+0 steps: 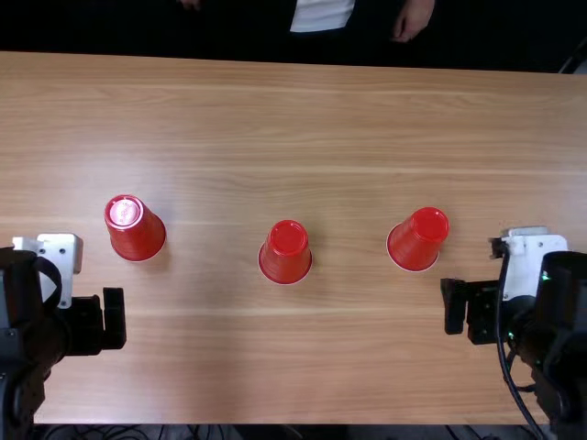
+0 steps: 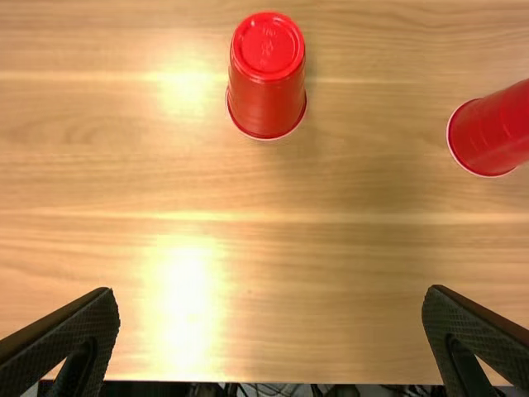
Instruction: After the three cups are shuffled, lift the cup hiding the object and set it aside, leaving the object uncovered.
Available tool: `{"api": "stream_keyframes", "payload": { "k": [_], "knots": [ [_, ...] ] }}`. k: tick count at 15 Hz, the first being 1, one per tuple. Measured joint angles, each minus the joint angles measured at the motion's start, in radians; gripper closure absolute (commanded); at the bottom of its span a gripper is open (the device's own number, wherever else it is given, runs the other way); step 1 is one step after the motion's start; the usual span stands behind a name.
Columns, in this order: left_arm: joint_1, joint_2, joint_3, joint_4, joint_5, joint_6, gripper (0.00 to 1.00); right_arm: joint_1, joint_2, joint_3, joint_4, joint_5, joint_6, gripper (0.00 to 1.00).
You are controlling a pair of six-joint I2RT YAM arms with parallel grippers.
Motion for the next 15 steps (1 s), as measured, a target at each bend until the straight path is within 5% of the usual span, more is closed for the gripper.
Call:
{"api": "stream_keyframes", "payload": {
  "k": [4, 15],
  "knots": [
    [0.0, 0.025, 0.0, -0.017, 0.0, -0.004, 0.0, 0.021, 0.021, 0.002, -0.004, 0.001, 0.026, 0.0],
    [0.0, 0.027, 0.0, -0.017, 0.0, -0.004, 0.0, 0.399, 0.336, 0.11, 0.204, 0.0, 0.038, 0.0]
  ]
}}
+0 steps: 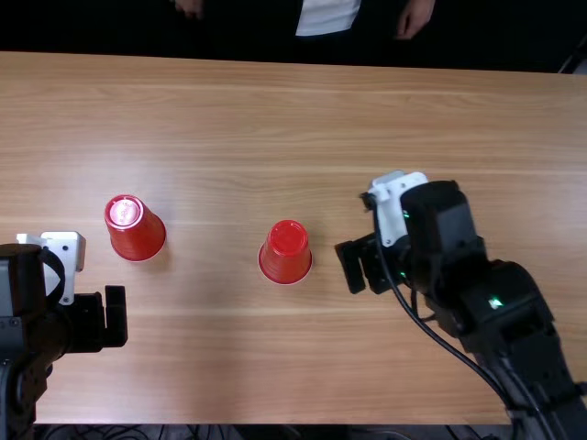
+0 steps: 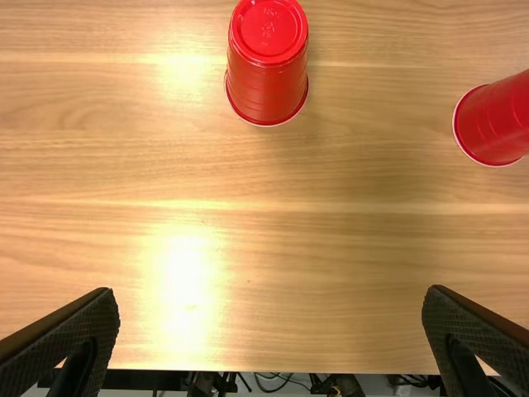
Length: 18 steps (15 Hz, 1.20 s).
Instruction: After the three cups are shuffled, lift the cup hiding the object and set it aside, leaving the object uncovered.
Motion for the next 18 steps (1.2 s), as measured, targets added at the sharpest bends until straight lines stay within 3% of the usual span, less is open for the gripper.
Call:
{"api": "stream_keyframes", "payload": {
  "k": [7, 18],
  "knots": [
    [-0.001, -0.006, 0.0, 0.0, 0.0, 0.0, 0.0, 0.148, 0.206, 0.038, 0.078, -0.006, -0.001, 0.0],
    [0.0, -0.035, 0.0, -0.001, 0.0, 0.0, 0.0, 0.148, 0.421, 0.047, 0.186, -0.018, -0.001, 0.0]
  ]
}}
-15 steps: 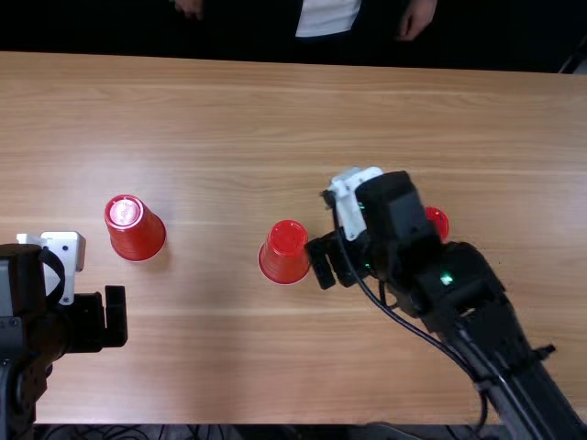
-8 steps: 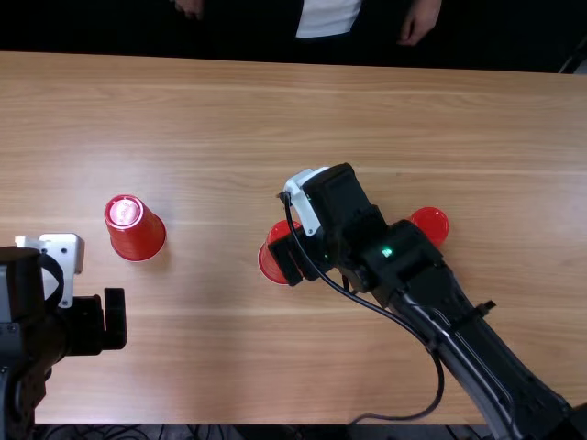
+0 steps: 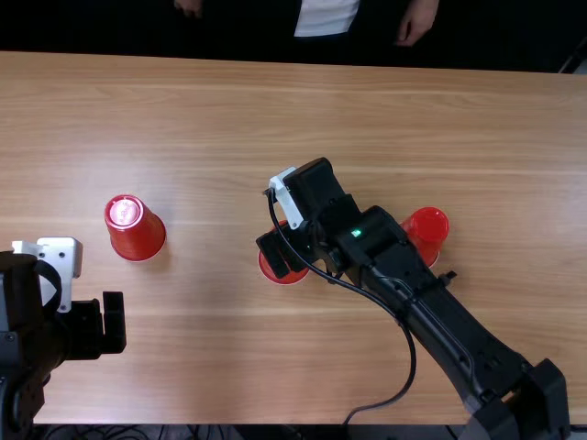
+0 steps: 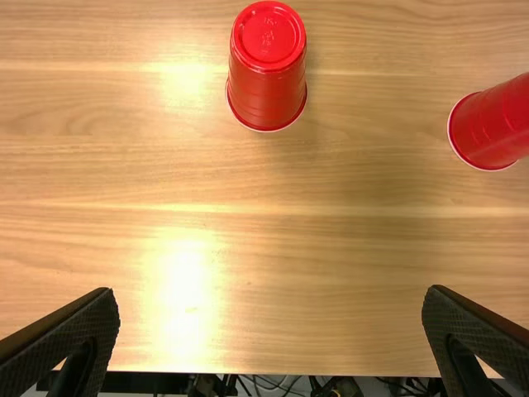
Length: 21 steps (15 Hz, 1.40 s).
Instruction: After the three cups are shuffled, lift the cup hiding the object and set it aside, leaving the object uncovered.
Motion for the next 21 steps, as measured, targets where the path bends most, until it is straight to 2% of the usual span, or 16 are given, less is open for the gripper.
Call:
{"api": "stream_keyframes", "payload": {
  "k": [4, 12, 13, 16, 17, 21],
  "knots": [
    [0.0, 0.0, -0.002, 0.0, 0.0, 0.0, 0.0, 0.0, 0.032, 0.001, 0.05, 0.0, -0.001, 0.0],
    [0.0, 0.0, -0.002, 0.0, 0.0, 0.0, 0.0, -0.001, 0.128, 0.002, 0.049, 0.0, -0.001, 0.0],
    [0.0, -0.002, -0.005, 0.0, 0.0, 0.0, 0.0, -0.001, 0.142, 0.002, 0.048, 0.0, 0.0, 0.13],
    [0.0, -0.013, -0.008, -0.002, 0.0, 0.0, 0.0, -0.001, 0.153, 0.002, 0.049, 0.0, -0.001, 0.69],
    [0.0, -0.014, -0.008, -0.002, 0.0, 0.0, 0.0, -0.001, 0.153, 0.002, 0.048, 0.0, -0.001, 0.82],
    [0.0, -0.013, -0.008, -0.002, 0.0, 0.0, 0.0, -0.001, 0.153, 0.002, 0.048, 0.0, 0.0, 0.95]
  ]
}}
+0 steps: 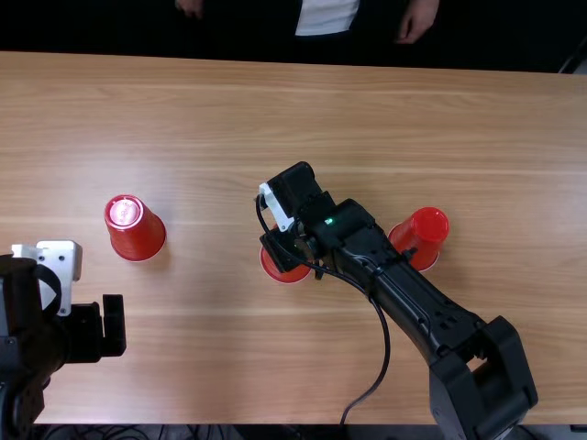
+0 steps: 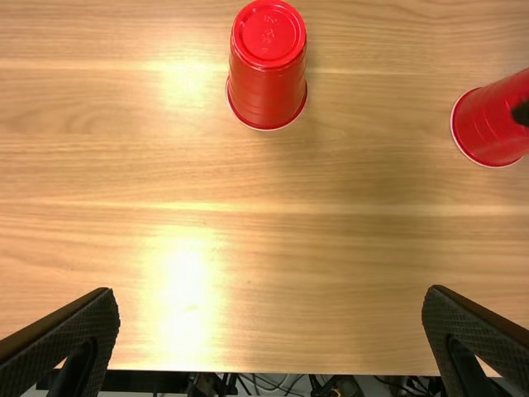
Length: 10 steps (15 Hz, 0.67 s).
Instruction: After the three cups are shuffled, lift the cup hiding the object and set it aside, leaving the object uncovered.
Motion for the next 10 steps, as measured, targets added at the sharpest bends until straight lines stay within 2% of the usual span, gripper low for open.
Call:
{"api": "stream_keyframes", "payload": {
  "k": [4, 7, 10],
  "knots": [
    [0.0, 0.0, 0.0, 0.0, 0.0, 0.0, 0.0, 0.0, -0.005, 0.028, 0.0, 0.0, 0.003, 0.98],
    [0.0, -0.001, -0.009, 0.001, 0.0, 0.0, 0.0, -0.012, -0.115, 0.037, 0.0, -0.001, 0.004, 0.97],
    [0.0, -0.001, -0.028, 0.0, 0.0, 0.0, 0.0, -0.087, -0.236, 0.044, -0.009, -0.003, 0.004, 0.97]
  ]
}}
